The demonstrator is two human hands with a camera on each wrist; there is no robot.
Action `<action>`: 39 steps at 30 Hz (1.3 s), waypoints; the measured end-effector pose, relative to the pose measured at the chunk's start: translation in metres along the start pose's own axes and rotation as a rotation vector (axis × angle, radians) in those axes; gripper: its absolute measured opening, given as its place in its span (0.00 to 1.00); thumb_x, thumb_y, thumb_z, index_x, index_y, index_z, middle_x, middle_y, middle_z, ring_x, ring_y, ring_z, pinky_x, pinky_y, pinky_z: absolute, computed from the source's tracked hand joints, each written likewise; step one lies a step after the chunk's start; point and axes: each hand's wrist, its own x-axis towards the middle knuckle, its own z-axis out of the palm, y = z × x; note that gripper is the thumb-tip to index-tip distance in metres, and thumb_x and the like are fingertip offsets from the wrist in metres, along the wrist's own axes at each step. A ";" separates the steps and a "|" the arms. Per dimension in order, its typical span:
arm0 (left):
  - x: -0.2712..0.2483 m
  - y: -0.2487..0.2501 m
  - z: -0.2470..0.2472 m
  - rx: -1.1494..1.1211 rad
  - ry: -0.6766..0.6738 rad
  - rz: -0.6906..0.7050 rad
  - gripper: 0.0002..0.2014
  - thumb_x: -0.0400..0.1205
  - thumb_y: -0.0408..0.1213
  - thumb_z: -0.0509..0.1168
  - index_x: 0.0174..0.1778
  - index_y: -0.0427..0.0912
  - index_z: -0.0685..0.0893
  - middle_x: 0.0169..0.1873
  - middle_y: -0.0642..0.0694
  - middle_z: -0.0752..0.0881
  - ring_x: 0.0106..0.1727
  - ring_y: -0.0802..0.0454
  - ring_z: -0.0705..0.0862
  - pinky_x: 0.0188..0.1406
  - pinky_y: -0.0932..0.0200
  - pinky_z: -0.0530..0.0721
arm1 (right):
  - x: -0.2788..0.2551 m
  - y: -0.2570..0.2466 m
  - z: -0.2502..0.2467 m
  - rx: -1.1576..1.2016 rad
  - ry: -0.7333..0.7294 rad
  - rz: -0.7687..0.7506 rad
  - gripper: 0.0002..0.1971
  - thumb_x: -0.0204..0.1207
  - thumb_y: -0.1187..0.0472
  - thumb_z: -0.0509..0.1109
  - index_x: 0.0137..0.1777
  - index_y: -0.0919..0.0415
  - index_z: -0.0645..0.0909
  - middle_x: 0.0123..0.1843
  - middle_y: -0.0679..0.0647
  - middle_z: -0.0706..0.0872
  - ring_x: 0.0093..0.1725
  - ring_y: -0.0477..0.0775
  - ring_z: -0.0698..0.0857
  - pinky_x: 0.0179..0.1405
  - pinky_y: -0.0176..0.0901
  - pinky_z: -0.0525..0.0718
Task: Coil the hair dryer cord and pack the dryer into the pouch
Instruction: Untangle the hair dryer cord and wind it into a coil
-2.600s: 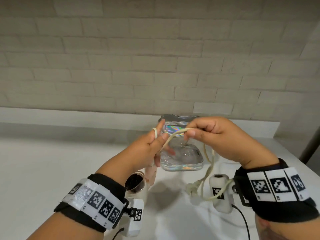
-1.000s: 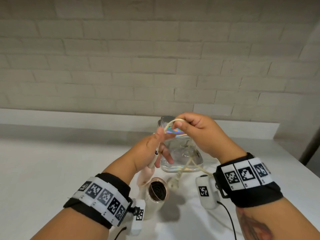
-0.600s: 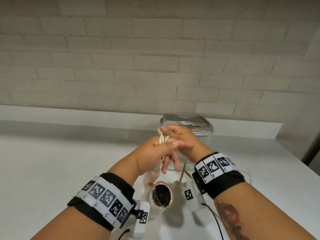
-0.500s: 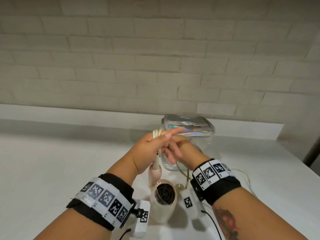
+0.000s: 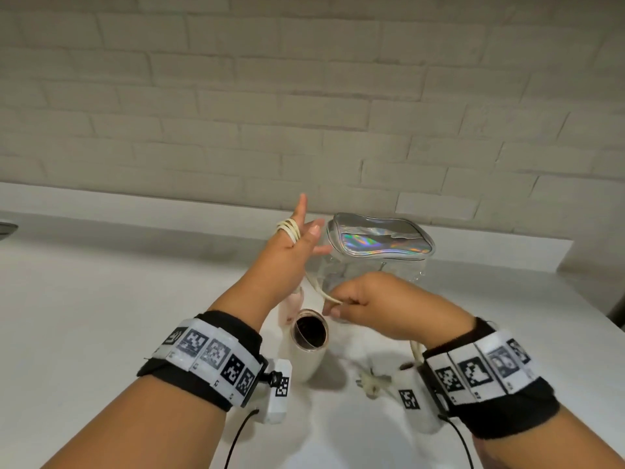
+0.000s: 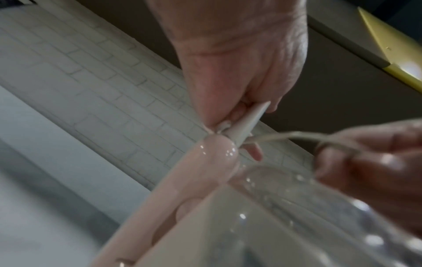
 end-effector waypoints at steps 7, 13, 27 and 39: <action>-0.017 0.024 0.008 0.261 -0.192 -0.004 0.29 0.85 0.58 0.37 0.62 0.55 0.83 0.24 0.55 0.87 0.30 0.51 0.81 0.32 0.63 0.77 | -0.009 -0.017 -0.057 0.328 0.258 -0.135 0.03 0.74 0.58 0.74 0.39 0.53 0.87 0.31 0.41 0.87 0.34 0.32 0.83 0.40 0.26 0.78; -0.023 0.019 0.009 0.145 -0.466 0.000 0.20 0.79 0.57 0.58 0.45 0.49 0.91 0.18 0.48 0.81 0.19 0.46 0.71 0.63 0.30 0.79 | 0.015 -0.009 -0.062 0.625 0.356 -0.186 0.09 0.64 0.65 0.80 0.31 0.58 0.81 0.27 0.53 0.77 0.31 0.51 0.73 0.33 0.43 0.72; -0.011 -0.010 0.007 -0.411 -0.167 -0.062 0.24 0.86 0.52 0.49 0.77 0.49 0.68 0.59 0.44 0.89 0.57 0.52 0.89 0.52 0.51 0.81 | 0.046 0.019 0.054 0.654 0.153 0.080 0.13 0.84 0.60 0.60 0.39 0.53 0.81 0.30 0.53 0.76 0.25 0.49 0.70 0.25 0.41 0.69; -0.004 -0.008 -0.005 0.104 -0.034 -0.107 0.24 0.87 0.52 0.50 0.80 0.55 0.64 0.54 0.55 0.90 0.44 0.62 0.90 0.55 0.62 0.78 | 0.001 -0.001 -0.020 0.089 0.048 -0.006 0.10 0.79 0.50 0.67 0.40 0.51 0.85 0.25 0.39 0.79 0.27 0.37 0.75 0.32 0.33 0.69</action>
